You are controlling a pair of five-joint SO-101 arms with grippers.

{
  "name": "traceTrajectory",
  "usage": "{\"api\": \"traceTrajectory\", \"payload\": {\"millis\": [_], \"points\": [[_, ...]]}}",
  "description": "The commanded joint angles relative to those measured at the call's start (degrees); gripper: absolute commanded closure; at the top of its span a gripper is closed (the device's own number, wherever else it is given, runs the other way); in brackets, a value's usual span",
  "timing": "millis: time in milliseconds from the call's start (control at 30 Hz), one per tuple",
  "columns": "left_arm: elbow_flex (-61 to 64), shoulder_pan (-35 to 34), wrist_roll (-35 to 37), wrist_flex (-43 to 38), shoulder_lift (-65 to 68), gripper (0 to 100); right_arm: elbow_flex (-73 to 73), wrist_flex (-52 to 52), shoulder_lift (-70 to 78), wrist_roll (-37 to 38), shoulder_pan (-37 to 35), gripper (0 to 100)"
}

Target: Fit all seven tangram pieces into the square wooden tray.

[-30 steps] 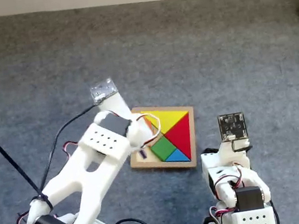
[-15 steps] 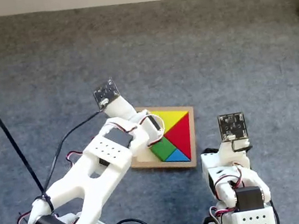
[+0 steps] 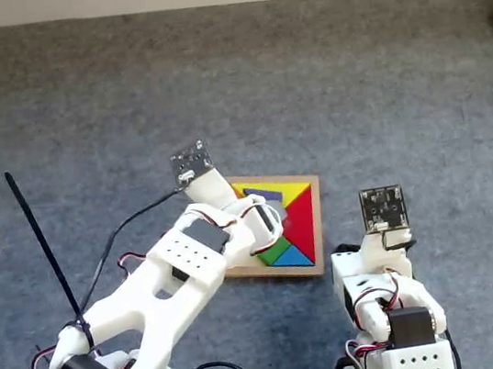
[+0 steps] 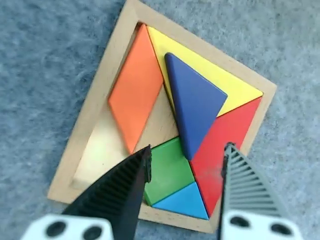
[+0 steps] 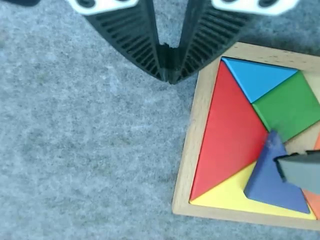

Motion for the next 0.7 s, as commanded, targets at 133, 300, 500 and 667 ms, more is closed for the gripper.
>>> {"api": "traceTrajectory", "payload": {"millis": [133,300,500,667], "points": [[-8.92,-4.44,-0.70,0.62,-0.40,78,7.52,-1.27,-0.92,-0.18,0.92,99.3],[-15.52,-4.88,-0.79,8.53,-0.40,78,7.52,-1.27,-0.92,-0.18,0.92,99.3],[-22.81,-4.00,-2.11,16.09,1.01,78,7.52,-1.27,-0.92,-0.18,0.92,99.3],[-29.93,-3.47,-2.02,19.43,11.30,78,7.52,-1.27,-0.92,-0.18,0.92,99.3]]}}
